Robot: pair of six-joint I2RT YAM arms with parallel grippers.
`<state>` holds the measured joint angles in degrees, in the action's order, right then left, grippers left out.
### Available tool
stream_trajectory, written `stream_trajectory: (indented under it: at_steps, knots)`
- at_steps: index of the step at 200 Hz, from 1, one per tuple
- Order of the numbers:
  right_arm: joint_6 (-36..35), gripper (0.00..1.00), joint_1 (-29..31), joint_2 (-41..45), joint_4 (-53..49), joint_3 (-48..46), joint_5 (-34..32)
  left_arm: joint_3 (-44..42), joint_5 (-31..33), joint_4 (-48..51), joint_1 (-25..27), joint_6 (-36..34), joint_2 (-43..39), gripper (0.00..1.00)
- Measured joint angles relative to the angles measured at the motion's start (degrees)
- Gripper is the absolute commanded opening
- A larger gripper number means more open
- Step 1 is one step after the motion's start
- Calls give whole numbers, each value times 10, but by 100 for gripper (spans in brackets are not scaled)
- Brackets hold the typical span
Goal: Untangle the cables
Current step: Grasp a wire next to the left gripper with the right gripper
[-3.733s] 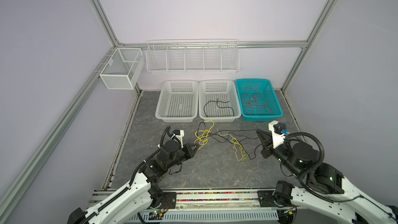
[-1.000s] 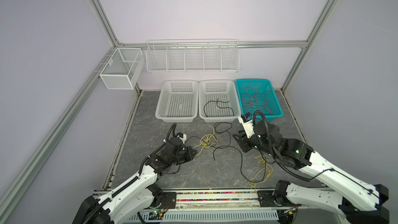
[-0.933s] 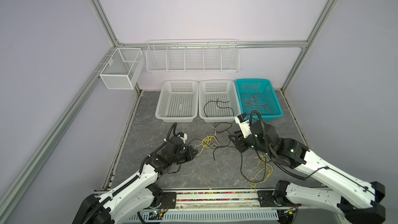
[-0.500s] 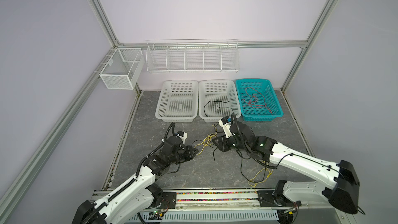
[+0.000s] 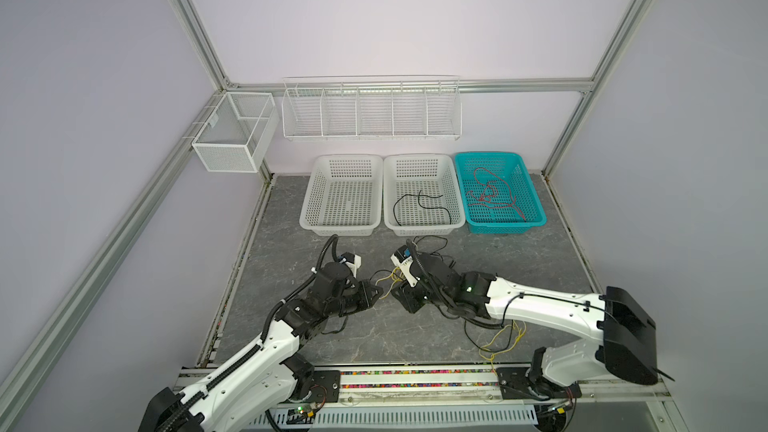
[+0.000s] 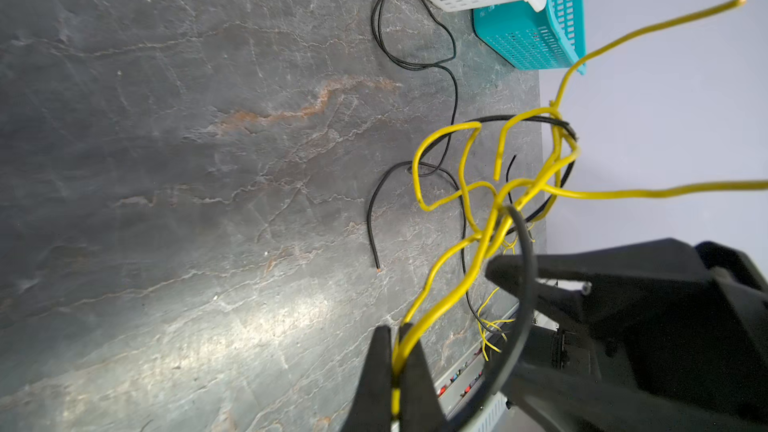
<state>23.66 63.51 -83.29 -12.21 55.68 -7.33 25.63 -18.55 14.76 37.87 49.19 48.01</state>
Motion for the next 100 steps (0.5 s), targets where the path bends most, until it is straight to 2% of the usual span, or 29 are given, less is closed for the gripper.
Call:
stream_trajectory:
  at_steps: [59,100]
  knots:
    - [-30,41,2,-2,31,-3,-55,0,-12,3,0,0,-1,0]
    - [-46,40,26,-42,35,2,-113,0,-21,3,0,0,-8,0]
